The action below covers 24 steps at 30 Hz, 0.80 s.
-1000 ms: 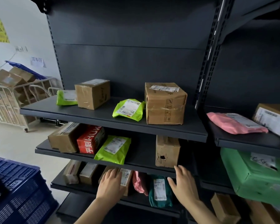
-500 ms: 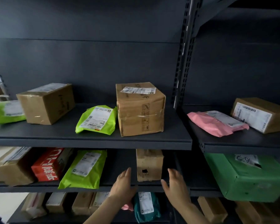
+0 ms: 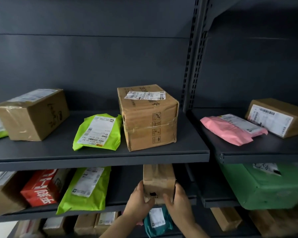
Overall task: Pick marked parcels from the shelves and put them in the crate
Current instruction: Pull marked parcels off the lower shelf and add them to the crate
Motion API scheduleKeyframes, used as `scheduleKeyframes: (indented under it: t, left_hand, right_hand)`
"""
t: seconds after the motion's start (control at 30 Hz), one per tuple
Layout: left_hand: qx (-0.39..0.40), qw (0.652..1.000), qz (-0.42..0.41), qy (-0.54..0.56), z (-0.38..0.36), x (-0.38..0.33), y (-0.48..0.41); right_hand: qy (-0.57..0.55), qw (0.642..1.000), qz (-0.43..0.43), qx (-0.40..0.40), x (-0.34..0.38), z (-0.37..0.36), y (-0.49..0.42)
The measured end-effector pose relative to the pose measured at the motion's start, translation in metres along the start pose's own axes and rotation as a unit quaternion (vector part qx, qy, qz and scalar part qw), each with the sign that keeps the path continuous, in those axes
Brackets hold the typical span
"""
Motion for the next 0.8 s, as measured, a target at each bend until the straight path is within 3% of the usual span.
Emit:
scheduleKeyframes:
  t: [0.37,0.57,0.6,0.73,0.8]
  left_hand:
    - [0.050,0.998,-0.006,0.043,0.024,0.050,0.067]
    - [0.043,0.998,0.012,-0.053,0.050,0.058,0.082]
    - [0.036,0.997,0.016,-0.062,0.054,0.061,0.084]
    - [0.025,0.996,0.032,-0.077,0.062,0.067,0.088]
    - [0.018,0.996,0.035,-0.078,0.065,0.068,0.087]
  right_hand:
    - [-0.038,0.997,-0.044,-0.053,0.043,-0.043,0.069]
    - [0.220,0.964,-0.003,-0.152,0.089,-0.041,0.067]
    - [0.244,0.959,-0.001,-0.146,0.099,-0.041,0.061]
    - [0.282,0.955,-0.087,-0.003,0.119,-0.042,0.040]
    - [0.265,0.959,-0.098,0.002,0.120,-0.039,0.037]
Point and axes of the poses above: each hand's wrist, its own y-axis away from the middle knuckle, its own z-axis out of the back of the hand, x = y × z, the point moved 2 cm from there along -y, towards the middle knuckle, and after that the axes turned 9 degrees about x, right-handed, at the moved point
